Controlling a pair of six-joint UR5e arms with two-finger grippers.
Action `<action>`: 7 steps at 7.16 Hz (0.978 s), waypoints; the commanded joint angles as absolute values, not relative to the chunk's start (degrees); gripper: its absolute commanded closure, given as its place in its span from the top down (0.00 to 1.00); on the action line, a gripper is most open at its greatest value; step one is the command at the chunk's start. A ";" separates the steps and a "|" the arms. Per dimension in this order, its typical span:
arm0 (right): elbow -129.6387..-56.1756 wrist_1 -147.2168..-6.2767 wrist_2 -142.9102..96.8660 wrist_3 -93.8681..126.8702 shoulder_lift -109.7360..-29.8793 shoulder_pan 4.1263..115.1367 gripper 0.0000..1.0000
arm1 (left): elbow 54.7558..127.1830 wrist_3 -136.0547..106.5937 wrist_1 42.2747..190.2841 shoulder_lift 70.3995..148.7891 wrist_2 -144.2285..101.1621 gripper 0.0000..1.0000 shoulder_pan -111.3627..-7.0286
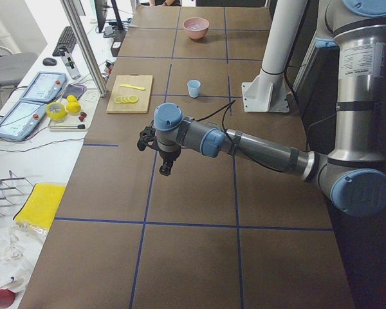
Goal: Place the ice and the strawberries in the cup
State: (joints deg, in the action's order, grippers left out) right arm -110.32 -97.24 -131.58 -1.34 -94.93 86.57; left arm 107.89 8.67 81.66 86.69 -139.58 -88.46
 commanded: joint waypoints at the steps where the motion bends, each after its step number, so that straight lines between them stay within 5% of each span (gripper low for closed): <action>1: -109.16 -96.94 -130.69 -1.49 -95.10 86.66 1.00 | 103.75 15.64 72.87 86.23 -139.39 0.78 -93.86; 2: -109.16 -96.94 -130.87 -1.49 -95.45 86.66 1.00 | 101.19 15.82 73.21 86.05 -139.39 0.98 -93.87; 7: -110.13 -96.94 -130.78 -1.49 -97.12 86.75 1.00 | 103.01 15.21 73.48 81.83 -138.43 1.00 -93.87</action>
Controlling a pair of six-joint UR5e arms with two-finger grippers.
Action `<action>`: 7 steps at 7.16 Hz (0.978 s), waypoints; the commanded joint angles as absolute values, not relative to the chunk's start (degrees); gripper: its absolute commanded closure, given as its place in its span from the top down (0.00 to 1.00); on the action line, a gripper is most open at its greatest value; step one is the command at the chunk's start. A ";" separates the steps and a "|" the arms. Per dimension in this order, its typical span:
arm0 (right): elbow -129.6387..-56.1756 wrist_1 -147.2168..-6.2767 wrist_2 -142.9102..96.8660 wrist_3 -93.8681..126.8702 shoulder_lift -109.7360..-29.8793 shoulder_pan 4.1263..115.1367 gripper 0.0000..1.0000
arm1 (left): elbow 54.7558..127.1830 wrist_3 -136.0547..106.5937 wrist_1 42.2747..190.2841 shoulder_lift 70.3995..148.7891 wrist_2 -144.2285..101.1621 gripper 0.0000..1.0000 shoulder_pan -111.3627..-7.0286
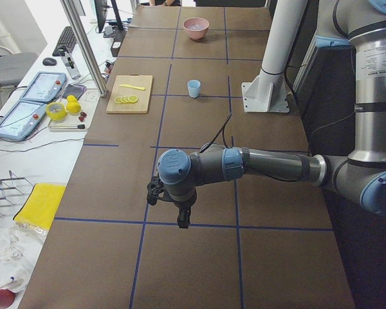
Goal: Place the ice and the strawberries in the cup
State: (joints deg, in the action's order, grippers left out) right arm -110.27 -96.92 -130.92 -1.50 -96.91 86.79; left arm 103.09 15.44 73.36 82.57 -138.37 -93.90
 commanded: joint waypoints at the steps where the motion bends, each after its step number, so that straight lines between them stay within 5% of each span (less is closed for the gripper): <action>1: -109.69 -97.12 -130.69 -1.49 -97.21 86.75 1.00 | 103.88 15.55 73.48 81.83 -138.86 1.00 -93.95; 7: -106.26 -96.77 -131.40 -5.54 -101.51 86.84 1.00 | 102.49 15.29 72.42 83.06 -135.00 1.00 -91.49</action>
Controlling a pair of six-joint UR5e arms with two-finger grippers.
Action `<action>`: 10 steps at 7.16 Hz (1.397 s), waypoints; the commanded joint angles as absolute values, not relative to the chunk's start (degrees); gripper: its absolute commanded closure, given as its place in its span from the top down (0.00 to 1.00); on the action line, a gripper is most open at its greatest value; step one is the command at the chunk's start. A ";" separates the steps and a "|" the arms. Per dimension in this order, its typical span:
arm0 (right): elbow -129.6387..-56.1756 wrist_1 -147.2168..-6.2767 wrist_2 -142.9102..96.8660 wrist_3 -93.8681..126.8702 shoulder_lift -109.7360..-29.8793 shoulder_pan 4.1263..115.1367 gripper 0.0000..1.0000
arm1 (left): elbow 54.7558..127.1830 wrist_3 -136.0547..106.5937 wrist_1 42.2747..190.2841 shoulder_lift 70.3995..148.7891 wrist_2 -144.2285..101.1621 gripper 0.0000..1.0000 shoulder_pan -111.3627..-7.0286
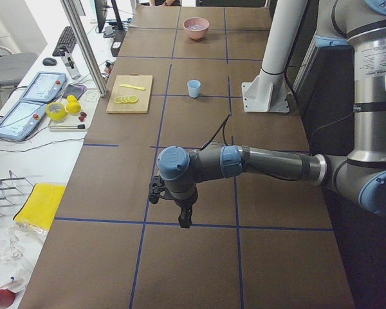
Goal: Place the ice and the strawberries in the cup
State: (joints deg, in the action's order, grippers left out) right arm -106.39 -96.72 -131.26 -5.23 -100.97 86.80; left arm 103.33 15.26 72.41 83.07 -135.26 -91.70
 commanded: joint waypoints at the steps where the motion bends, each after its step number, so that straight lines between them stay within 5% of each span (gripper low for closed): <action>1: -107.74 -96.77 -132.53 -5.80 -101.86 86.92 1.00 | 103.35 15.29 72.51 82.53 -135.26 1.00 -91.58; 10: -106.00 -96.77 -131.57 -8.07 -101.60 87.45 1.00 | 101.96 12.31 76.29 82.97 -135.00 1.00 -91.49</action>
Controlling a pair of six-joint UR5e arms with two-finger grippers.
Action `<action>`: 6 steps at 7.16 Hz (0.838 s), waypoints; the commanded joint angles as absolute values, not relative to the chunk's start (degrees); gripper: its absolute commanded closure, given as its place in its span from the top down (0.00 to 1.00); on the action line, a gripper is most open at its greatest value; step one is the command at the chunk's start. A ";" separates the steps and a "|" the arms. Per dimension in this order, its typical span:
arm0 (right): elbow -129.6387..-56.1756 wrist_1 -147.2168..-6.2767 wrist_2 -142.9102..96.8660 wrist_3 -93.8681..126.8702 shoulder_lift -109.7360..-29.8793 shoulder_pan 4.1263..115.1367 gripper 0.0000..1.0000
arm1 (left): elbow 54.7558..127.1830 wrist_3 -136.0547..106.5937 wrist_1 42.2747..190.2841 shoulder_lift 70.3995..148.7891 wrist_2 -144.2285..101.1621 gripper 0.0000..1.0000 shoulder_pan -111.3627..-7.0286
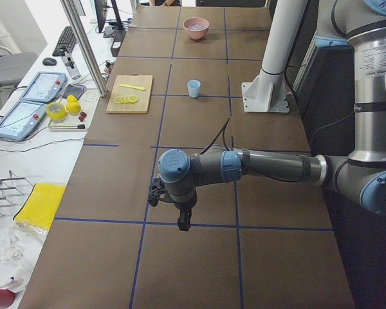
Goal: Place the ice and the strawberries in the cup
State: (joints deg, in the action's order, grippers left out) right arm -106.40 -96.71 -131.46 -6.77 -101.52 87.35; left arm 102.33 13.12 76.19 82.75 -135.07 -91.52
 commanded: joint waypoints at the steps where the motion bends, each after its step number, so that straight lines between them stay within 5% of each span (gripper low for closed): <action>1: -105.82 -96.59 -131.40 -8.35 -101.51 87.45 1.00 | 101.87 12.22 76.20 82.88 -135.09 1.00 -91.49; 6: -105.65 -96.86 -132.80 -8.70 -102.22 90.97 1.00 | 101.87 12.30 76.29 82.70 -135.26 1.00 -91.49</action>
State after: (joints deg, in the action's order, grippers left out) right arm -105.75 -96.82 -132.14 -8.83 -101.96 90.61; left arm 101.97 12.23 76.23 82.65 -135.26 -91.50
